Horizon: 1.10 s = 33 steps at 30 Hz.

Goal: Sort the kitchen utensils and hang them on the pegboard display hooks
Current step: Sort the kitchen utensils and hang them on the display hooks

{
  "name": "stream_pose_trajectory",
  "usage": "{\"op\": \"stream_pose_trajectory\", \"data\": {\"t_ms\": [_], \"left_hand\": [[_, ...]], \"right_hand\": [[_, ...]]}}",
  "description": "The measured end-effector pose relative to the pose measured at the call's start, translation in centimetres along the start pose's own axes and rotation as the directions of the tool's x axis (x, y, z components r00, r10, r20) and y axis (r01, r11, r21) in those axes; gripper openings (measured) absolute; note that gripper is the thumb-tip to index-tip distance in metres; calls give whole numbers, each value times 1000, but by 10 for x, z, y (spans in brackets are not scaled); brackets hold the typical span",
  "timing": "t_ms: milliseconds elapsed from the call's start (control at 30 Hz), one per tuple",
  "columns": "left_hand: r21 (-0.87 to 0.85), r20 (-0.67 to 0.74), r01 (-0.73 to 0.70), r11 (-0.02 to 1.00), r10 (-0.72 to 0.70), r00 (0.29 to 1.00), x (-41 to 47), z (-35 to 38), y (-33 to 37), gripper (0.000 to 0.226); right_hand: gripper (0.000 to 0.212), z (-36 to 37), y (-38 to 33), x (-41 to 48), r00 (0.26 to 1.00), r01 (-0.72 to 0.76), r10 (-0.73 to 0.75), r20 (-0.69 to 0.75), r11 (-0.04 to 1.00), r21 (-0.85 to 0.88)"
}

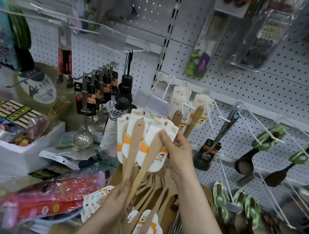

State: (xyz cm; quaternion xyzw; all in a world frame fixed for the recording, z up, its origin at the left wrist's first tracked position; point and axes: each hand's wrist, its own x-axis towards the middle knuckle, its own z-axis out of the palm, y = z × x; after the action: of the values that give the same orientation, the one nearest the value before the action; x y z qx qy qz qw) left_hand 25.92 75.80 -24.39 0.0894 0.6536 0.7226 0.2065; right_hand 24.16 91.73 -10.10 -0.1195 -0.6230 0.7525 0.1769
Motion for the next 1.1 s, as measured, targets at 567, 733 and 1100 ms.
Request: {"op": "stream_pose_trajectory", "data": {"t_ms": [567,733,1100], "left_hand": [[-36,-360,-117,992,96,928,16,-27,13,61],[-36,-363,-151,988,128,923,12,-28,17,99],[54,-404,-118,991,130,906,10,-36,18,66]], "right_hand": [[12,-23,-21,33,985,121,-121,-125,993,-7],[14,-22,-14,48,981,98,-100,-168,995,-20],[23,-17,-11,95,954,111,-149,-261,982,-154]]}}
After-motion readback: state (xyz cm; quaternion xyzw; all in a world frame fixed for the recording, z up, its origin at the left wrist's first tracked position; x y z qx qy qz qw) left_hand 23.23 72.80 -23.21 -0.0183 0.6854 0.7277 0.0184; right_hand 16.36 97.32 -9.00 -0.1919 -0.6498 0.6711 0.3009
